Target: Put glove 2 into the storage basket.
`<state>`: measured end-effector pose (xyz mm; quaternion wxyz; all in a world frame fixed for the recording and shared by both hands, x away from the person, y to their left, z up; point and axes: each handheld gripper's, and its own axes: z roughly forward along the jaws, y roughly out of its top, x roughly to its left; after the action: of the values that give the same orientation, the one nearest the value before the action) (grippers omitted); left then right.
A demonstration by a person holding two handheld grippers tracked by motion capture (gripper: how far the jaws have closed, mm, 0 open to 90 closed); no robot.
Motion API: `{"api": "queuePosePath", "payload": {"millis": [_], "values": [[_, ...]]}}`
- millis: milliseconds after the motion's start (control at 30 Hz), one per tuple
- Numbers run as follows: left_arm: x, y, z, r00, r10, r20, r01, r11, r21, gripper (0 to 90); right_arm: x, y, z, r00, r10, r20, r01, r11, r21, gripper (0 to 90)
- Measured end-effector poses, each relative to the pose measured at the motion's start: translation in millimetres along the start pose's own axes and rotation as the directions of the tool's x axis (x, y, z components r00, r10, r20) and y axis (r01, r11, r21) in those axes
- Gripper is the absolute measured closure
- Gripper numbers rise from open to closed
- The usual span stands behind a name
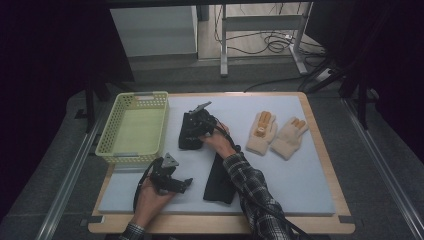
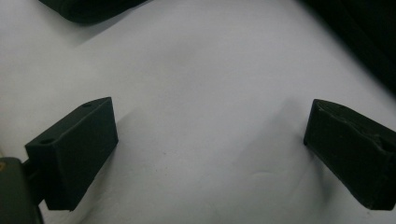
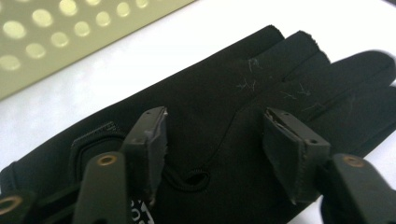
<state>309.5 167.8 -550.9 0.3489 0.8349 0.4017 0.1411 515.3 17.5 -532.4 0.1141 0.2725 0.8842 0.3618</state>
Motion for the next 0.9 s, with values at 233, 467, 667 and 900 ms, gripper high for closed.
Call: {"api": "queuePosePath", "payload": {"millis": [233,467,667,900], "values": [[0.0,0.0,0.0,1.0000,0.001,0.000,-0.001,1.0000,0.000,3.0,-8.8,-3.2,-2.6,0.9989,0.043,0.017,-0.043,0.999,-0.017,71.4],[0.0,0.0,0.1,1.0000,0.000,0.000,0.000,1.0000,0.000,3.0,-0.1,1.8,-6.1,0.9978,0.002,0.067,-0.003,1.000,0.013,84.6],[0.1,0.0,0.1,1.0000,0.000,0.000,0.000,1.0000,0.000,3.0,0.3,1.7,-20.8,0.9988,0.014,0.048,-0.013,1.000,-0.020,85.2],[0.0,0.0,0.1,1.0000,0.000,0.000,0.000,1.0000,0.000,3.0,5.1,4.4,-47.3,0.9998,0.008,0.017,-0.007,0.999,-0.047,85.1]]}}
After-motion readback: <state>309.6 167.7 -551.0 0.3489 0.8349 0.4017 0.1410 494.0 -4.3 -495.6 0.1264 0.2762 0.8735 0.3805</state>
